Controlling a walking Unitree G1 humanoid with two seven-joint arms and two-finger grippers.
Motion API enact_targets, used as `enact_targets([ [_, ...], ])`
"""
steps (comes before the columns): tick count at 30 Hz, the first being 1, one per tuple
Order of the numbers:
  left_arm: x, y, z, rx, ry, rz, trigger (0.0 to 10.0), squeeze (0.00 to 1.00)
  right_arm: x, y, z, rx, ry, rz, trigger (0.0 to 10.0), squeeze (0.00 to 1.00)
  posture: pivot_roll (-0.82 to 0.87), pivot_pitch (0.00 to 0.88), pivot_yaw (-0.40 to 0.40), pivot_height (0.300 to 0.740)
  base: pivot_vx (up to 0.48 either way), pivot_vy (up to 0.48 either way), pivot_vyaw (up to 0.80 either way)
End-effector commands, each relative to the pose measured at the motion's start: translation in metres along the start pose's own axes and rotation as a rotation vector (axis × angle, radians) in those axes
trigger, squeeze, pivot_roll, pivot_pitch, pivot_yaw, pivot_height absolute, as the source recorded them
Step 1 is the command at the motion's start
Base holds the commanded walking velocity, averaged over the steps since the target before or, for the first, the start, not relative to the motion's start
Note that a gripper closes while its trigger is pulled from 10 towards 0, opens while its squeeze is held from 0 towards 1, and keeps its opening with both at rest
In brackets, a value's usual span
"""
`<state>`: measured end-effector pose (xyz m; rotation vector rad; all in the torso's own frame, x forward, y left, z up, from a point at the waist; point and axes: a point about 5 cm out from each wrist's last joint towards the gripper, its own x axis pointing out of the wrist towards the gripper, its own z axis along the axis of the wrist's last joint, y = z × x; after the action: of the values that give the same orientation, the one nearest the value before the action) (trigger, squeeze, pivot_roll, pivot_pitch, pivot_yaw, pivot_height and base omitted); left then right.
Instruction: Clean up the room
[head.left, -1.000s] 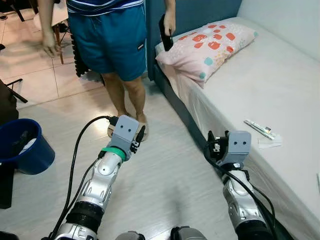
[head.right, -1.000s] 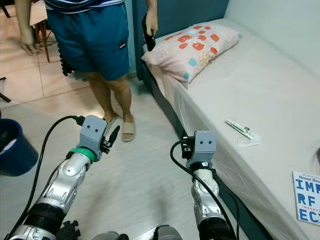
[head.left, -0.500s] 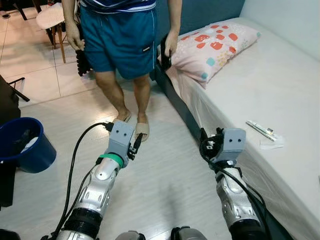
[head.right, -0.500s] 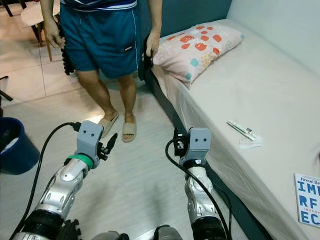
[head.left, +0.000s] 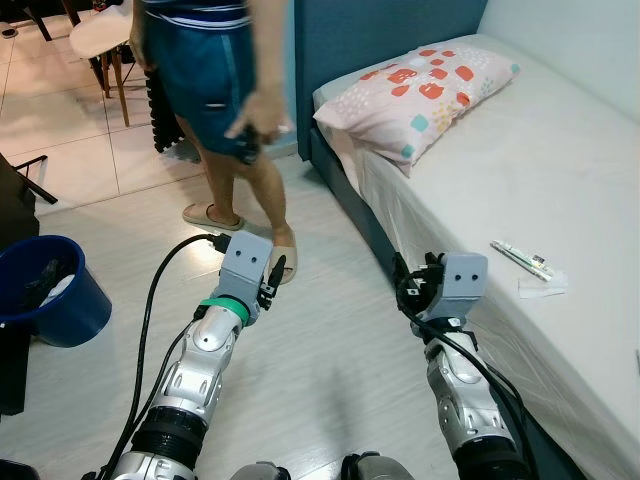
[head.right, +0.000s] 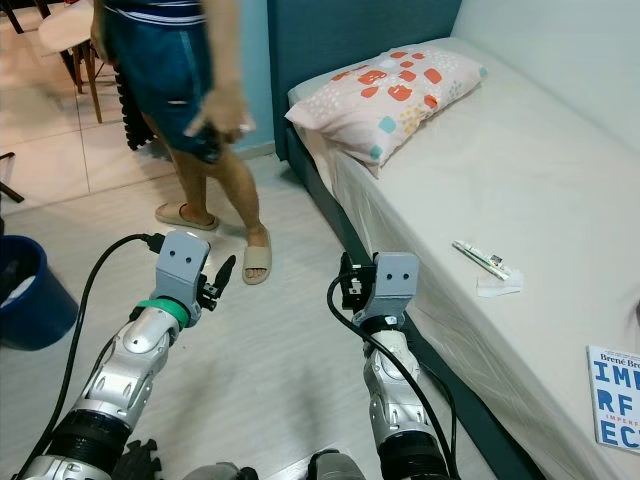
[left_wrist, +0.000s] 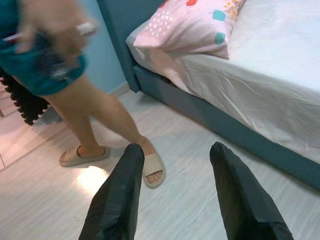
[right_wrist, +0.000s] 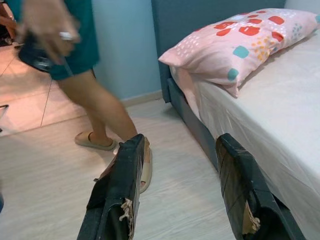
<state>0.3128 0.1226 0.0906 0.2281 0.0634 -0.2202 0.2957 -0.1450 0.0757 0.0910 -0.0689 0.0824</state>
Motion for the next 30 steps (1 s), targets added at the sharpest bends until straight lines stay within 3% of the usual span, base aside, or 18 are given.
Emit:
enact_targets([
  [1, -0.0007, -0.0018, -0.0023, -0.002, 0.003, 0.002, 10.0, 0.0, 0.0003, 0.0009, 0.0, -0.003, 0.007, 0.008, 10.0, 0.0, -0.06, 0.012, 0.038, 0.74, 0.0, 0.0, 0.0],
  [30, -0.0027, -0.0018, -0.0045, 0.015, 0.0, 0.013, 10.0, 0.0, -0.0031, 0.0062, -0.0088, -0.01, 0.049, 0.03, 10.0, 0.0, -0.05, 0.017, 0.043, 0.74, 0.454, 0.0, 0.0],
])
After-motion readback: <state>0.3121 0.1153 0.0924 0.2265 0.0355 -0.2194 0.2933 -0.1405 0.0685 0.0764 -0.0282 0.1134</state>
